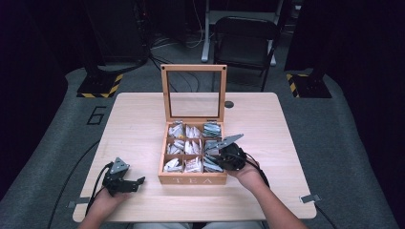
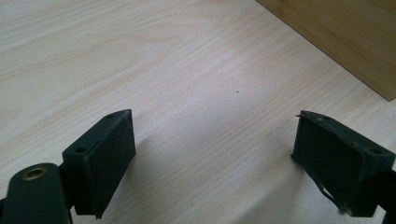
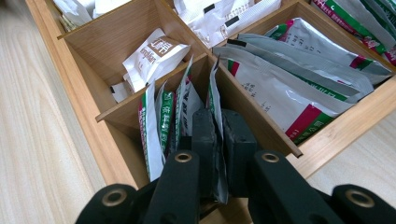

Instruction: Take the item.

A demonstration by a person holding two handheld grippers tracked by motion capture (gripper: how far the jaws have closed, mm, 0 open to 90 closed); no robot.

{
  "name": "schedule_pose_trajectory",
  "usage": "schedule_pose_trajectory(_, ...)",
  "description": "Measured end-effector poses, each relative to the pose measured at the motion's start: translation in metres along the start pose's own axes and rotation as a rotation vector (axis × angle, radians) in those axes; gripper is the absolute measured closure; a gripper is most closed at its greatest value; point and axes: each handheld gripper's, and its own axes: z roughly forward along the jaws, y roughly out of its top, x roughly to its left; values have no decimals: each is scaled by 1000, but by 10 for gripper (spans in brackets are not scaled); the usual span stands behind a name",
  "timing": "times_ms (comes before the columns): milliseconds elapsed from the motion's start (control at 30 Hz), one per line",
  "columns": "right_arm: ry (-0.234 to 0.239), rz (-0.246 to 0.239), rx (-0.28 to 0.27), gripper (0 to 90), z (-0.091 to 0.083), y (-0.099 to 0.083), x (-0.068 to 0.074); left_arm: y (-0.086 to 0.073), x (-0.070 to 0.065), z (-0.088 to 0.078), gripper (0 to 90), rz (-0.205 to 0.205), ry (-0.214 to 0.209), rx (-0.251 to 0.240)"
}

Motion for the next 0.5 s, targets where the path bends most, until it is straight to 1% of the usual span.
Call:
schedule_pose_trajectory(200,6,5,2,853,3,0,1,0,0,0,127,0,0,0)
schedule_pose_trajectory(267,9,-3,5,855,3,0,1,0,0,0,127,1,1,0)
schedule_pose_trajectory(400,0,5,4,858,4,0,2,0,0,0,127,-1,0,0)
schedule_pose_trajectory(500,9,0,6,866,4,0,1,0,0,0,127,0,0,0)
